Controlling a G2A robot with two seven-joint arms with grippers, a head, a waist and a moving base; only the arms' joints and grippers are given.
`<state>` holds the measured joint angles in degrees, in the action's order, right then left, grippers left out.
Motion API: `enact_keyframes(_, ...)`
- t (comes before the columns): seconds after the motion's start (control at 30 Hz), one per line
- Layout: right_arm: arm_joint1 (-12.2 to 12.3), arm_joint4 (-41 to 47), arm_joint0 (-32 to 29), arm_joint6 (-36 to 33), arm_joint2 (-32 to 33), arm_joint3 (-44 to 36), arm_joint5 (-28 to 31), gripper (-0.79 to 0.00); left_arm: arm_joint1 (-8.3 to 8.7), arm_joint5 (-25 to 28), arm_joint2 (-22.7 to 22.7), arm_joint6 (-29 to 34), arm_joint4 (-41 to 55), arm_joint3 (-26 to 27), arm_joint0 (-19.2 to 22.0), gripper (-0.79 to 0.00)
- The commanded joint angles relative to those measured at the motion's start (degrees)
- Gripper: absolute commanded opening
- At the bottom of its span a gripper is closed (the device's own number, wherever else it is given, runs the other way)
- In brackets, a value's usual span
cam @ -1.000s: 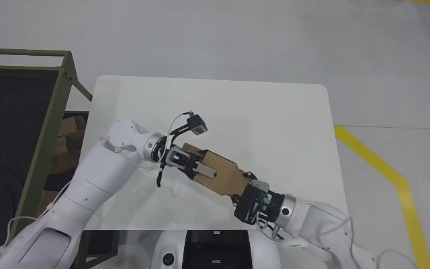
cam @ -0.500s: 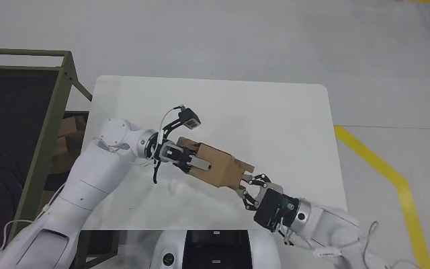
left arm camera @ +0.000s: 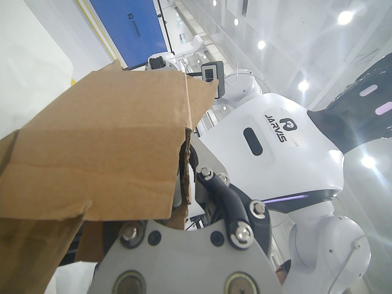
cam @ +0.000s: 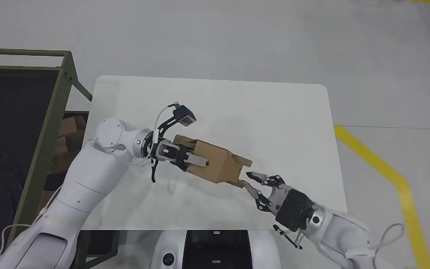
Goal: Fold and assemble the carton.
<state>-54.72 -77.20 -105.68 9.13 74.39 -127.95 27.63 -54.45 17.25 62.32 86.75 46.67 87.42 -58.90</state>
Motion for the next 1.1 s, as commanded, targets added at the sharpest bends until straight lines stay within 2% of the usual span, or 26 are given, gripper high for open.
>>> enact_keyframes(0.0,0.0,2.8,-0.8,0.7,0.8,0.8,0.2,-0.671,-0.03,0.2,0.3,-0.3,-0.2,0.2,-0.2,-0.785)
enact_keyframes(0.07,0.0,6.2,-1.3,0.8,1.8,1.8,1.0,-0.640,-0.06,0.4,0.5,-0.4,-0.3,0.3,-0.4,-0.785)
enact_keyframes(0.13,0.0,10.5,-1.5,-0.8,2.6,2.8,2.3,-0.465,-0.07,0.4,0.7,-0.5,-0.3,0.3,-0.6,-0.785)
enact_keyframes(0.17,0.1,12.5,-1.4,-2.0,3.1,3.4,2.8,-0.406,-0.08,0.5,0.9,-0.4,-0.3,0.4,-0.6,-0.785)
enact_keyframes(0.2,0.1,14.8,-1.3,-3.6,3.5,3.8,3.2,-0.092,-0.10,0.5,1.0,-0.4,-0.2,0.4,-0.7,-0.785)
enact_keyframes(0.23,0.1,17.5,-1.0,-4.9,3.7,3.9,3.9,0.000,-0.11,0.6,1.2,-0.4,-0.1,0.4,-0.7,-0.785)
enact_keyframes(0.57,0.1,17.5,-1.0,-5.0,3.6,3.9,3.9,0.000,-0.32,0.8,2.1,-1.1,-0.1,0.6,-1.0,-0.785)
enact_keyframes(0.67,-0.1,20.2,0.0,-8.8,2.1,4.2,3.6,0.000,-0.40,1.3,2.3,-1.6,-0.4,0.8,-1.1,-0.785)
enact_keyframes(0.73,-0.1,25.1,1.5,-11.5,1.3,4.8,4.7,0.000,-0.44,1.6,2.4,-1.9,-0.6,0.9,-1.4,-0.785)
enact_keyframes(0.87,0.0,37.1,5.0,-17.6,0.3,8.2,10.8,0.000,-0.50,2.5,2.8,-2.2,-0.8,0.9,-1.8,-0.785)
enact_keyframes(0.97,0.4,46.4,9.1,-25.9,-1.2,10.7,17.4,0.000,-0.56,2.7,2.9,-2.4,-1.1,1.1,-2.1,-0.785)
enact_keyframes(1.07,0.6,54.4,12.6,-30.4,-2.2,13.7,18.0,0.000,-0.67,2.9,2.8,-2.6,-2.0,1.1,-2.0,-0.785)
